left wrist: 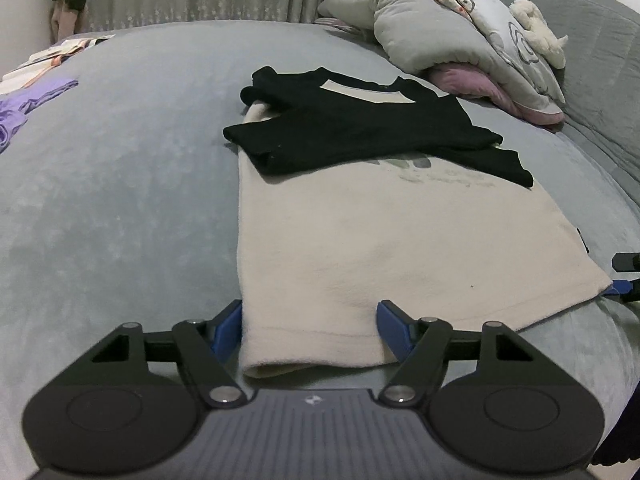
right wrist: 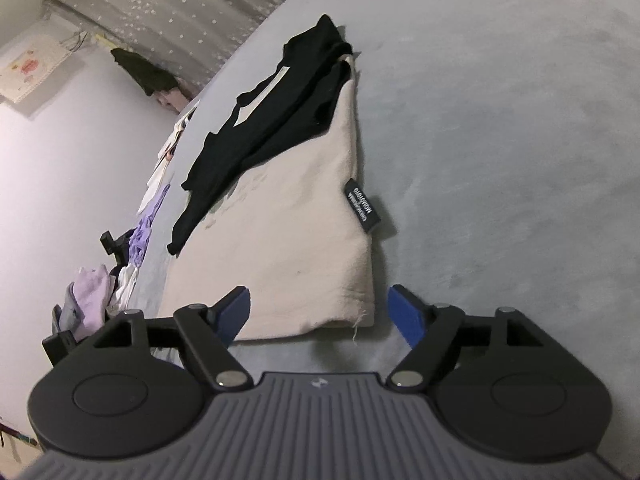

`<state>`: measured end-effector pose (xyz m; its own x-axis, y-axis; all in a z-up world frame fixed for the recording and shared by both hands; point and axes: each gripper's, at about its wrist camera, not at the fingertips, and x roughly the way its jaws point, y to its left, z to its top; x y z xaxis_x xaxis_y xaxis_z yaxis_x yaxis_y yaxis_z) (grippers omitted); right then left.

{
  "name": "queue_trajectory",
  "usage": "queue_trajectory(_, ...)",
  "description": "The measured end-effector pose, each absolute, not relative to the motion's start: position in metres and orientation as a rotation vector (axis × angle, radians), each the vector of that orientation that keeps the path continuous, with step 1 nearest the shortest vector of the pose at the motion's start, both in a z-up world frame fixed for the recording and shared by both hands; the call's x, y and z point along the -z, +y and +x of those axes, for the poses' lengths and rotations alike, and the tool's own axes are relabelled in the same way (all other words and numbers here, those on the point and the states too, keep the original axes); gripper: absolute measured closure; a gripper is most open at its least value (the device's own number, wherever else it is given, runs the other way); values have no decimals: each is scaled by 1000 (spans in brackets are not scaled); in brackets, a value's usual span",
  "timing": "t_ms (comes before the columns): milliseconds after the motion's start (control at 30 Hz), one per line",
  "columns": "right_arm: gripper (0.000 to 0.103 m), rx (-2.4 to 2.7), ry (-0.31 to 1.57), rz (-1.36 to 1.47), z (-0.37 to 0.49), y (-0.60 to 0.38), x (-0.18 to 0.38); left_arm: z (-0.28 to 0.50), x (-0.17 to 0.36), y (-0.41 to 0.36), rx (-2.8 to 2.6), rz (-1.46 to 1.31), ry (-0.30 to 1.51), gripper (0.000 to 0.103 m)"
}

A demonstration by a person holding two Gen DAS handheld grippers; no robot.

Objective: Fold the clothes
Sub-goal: 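Grasp the cream shirt hem with the left gripper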

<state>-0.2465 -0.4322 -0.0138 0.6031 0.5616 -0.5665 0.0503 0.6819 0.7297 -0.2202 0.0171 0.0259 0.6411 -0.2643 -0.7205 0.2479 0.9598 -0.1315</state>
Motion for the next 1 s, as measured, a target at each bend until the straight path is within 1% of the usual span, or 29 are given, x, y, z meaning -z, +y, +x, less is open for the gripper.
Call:
queue_trajectory(133,22,-341,878,804,-245,-431,15,-220,-26,16,290,-20,828,33)
queue_trajectory(200,23,-344,866,808,-245,-431,16,-220,-28,15,295,-18,831,42)
queue_trajectory(267,23,-346,858,818,-245,-431,17,-222,-30,15,302,-26,833,60)
queue_trajectory(367,24,-349,850,810,-246,-430,17,-222,-32,17,310,-47,841,69)
queue_trajectory(467,24,-355,845,840,-249,-433,17,-222,-35,25,322,-102,859,75)
queue_trajectory(600,25,-360,840,911,-250,-440,22,-221,-35,34,343,-175,878,75)
queue_trajectory(667,24,-357,842,873,-250,-435,21,-218,-33,36,344,-202,889,76)
queue_trajectory(700,24,-355,842,857,-249,-433,20,-217,-33,38,345,-218,895,79)
queue_trajectory(733,25,-353,841,849,-249,-432,20,-216,-33,38,344,-221,899,86)
queue_trajectory(767,31,-346,840,842,-249,-432,20,-216,-34,39,346,-222,900,89)
queue_trajectory(800,38,-330,841,834,-249,-433,20,-216,-34,39,350,-227,901,90)
queue_trajectory(833,57,-310,844,828,-249,-434,20,-216,-34,40,353,-231,902,90)
queue_trajectory(867,84,-271,854,815,-250,-435,22,-216,-33,40,353,-230,901,90)
queue_trajectory(900,91,-244,862,797,-250,-436,23,-216,-33,40,354,-229,900,90)
queue_trajectory(1000,91,-243,861,751,-252,-433,22,-217,-32,42,353,-244,901,90)
